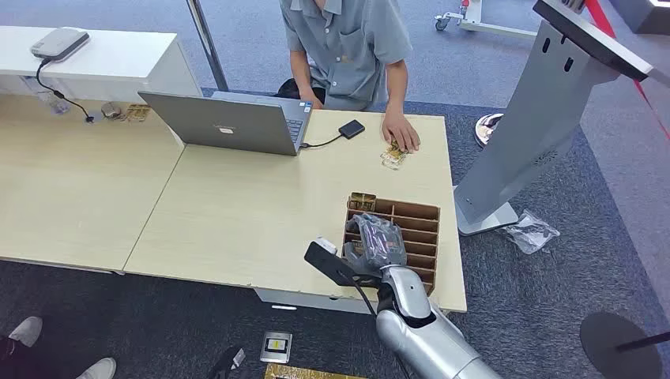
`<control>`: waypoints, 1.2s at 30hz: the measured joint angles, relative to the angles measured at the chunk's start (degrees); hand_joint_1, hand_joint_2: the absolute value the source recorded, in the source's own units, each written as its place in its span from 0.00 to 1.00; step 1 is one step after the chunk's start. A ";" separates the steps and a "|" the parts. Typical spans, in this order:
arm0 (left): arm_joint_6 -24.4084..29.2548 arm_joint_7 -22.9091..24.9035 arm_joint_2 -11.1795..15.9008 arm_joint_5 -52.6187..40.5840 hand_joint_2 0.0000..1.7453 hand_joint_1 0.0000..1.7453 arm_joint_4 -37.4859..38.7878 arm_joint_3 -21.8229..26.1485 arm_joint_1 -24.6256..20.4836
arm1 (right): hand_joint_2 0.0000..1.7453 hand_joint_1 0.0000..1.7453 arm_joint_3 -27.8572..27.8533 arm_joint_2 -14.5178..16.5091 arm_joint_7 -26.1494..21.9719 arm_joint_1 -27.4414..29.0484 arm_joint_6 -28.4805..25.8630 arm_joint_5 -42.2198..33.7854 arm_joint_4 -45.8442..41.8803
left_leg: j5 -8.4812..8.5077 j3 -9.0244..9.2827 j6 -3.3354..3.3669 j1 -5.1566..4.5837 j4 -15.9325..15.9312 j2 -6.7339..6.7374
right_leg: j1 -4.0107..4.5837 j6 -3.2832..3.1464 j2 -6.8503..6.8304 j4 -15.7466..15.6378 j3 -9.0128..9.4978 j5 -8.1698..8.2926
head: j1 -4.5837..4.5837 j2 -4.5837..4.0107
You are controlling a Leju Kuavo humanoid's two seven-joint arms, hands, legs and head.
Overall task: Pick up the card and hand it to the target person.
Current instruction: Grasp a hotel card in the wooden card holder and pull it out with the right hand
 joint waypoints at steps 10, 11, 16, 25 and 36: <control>-3.29 0.00 0.73 0.00 0.00 0.00 0.48 -0.02 0.00 | 1.00 0.49 -0.47 -1.20 1.02 0.46 -0.73 1.38 0.09 | 0.00 0.00 0.00 0.00 0.00 0.00 | 0.00 0.00 0.00 0.00 -0.01 0.00 | 0.00 0.00; -3.64 0.00 0.81 0.00 0.00 0.00 0.51 -0.03 -0.01 | 1.00 0.49 -0.55 -1.32 1.16 0.54 -0.79 1.59 0.02 | 0.00 0.00 0.00 0.00 0.00 0.00 | 0.00 0.00 0.00 0.00 0.00 0.00 | 0.00 0.00; -5.09 0.00 1.08 -0.02 0.00 0.00 0.80 -0.10 -0.05 | 1.00 0.51 -1.01 -2.02 1.82 1.00 -0.96 2.59 -0.40 | 0.00 0.00 0.00 -0.01 0.00 0.01 | 0.00 0.00 0.00 0.00 0.00 0.00 | 0.00 0.00; -7.78 -0.42 1.54 -0.20 0.00 0.00 1.23 -0.79 -0.35 | 1.00 0.66 -2.02 -3.02 3.47 2.09 -0.79 5.85 -1.65 | 0.00 0.01 0.00 -0.02 0.00 0.00 | -0.01 0.00 0.00 0.00 0.00 0.00 | 0.00 0.00; -7.38 -0.44 1.67 0.02 0.00 0.00 1.37 -1.40 -0.56 | 1.00 0.83 -2.10 -3.62 5.15 2.38 1.31 10.64 -2.96 | 0.00 0.03 0.00 -0.01 0.00 0.00 | -0.01 0.00 0.00 0.00 0.02 0.00 | 0.00 0.00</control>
